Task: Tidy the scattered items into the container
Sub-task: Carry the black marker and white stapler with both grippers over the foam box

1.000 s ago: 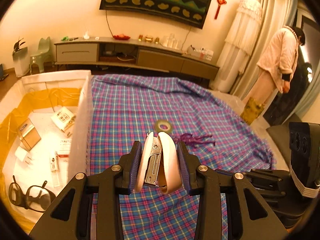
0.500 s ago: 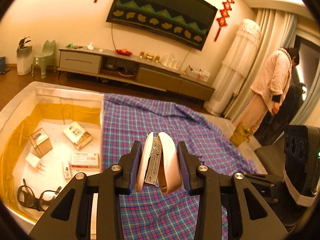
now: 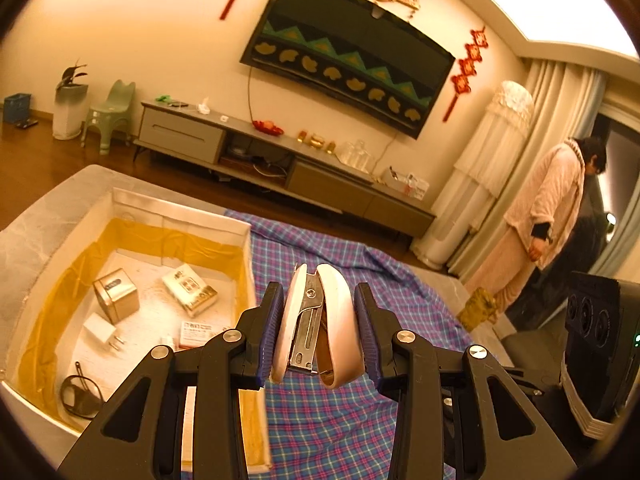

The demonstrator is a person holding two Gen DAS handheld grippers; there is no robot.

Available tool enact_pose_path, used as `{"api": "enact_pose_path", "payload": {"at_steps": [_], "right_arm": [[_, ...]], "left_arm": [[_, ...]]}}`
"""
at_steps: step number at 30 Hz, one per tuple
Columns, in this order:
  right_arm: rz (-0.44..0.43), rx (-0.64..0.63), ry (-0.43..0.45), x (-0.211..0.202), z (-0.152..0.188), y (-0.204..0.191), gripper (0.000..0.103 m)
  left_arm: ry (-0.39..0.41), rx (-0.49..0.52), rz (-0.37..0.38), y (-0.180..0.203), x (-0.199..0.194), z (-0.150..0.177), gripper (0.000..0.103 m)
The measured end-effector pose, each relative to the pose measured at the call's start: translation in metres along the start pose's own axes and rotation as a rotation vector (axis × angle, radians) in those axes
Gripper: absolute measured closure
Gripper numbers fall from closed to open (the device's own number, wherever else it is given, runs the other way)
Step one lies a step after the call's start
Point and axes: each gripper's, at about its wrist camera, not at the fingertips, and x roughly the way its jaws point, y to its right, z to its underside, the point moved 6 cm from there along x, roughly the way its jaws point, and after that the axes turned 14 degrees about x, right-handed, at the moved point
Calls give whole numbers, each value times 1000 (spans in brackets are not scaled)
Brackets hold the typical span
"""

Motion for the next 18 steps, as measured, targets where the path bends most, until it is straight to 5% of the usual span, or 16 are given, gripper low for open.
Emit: {"api": "enact_pose_path", "payload": {"at_steps": [18], "right_arm": [[-25,-79,-8,16,-9,-52,88]], "left_arm": [[42,-100,-46,-47,-22,-8,66]]}}
